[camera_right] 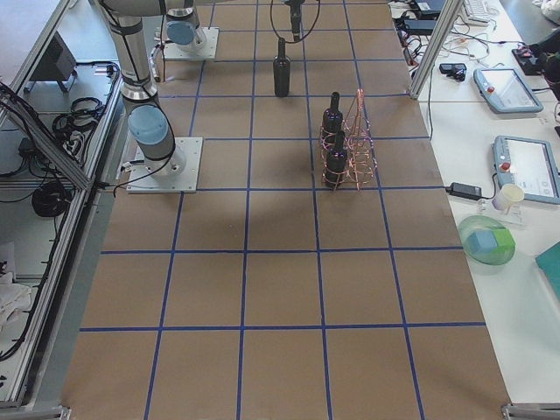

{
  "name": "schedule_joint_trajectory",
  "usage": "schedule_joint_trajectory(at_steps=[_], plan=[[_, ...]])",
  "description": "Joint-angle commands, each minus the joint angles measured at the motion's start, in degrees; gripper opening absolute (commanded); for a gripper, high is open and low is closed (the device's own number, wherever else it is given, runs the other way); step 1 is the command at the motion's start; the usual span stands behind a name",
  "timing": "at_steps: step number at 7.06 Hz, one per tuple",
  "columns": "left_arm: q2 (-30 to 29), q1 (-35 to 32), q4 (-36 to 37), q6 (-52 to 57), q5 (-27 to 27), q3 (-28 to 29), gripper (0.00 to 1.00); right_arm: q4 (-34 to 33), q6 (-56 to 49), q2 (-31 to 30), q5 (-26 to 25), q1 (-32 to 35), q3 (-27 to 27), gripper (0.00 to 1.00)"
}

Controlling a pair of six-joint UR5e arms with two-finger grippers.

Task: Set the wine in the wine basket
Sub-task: 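Open the left gripper, release the standing bottle, and lift away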

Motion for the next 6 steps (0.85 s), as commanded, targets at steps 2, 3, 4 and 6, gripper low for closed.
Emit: schedule_joint_trajectory(at_steps=[2, 3, 4, 6], plan=[[-0.07, 0.5, -0.49, 0.21, 0.01, -0.78, 1.0, -0.62, 1.12, 2.05, 0.72, 1.09, 5.07, 0.98], [-0.07, 0.42, -0.4, 0.21, -0.25, -1.05, 1.0, -0.71, 1.12, 1.96, 0.89, 1.09, 5.53, 0.97], [-0.07, 0.42, -0.4, 0.21, -0.34, -1.13, 1.0, -0.11, 1.47, 1.87, 2.11, 1.18, 5.54, 0.95], [-0.07, 0.42, -0.4, 0.21, -0.25, -1.22, 1.0, -0.19, 1.47, 2.04, 3.87, 1.09, 5.54, 0.81]])
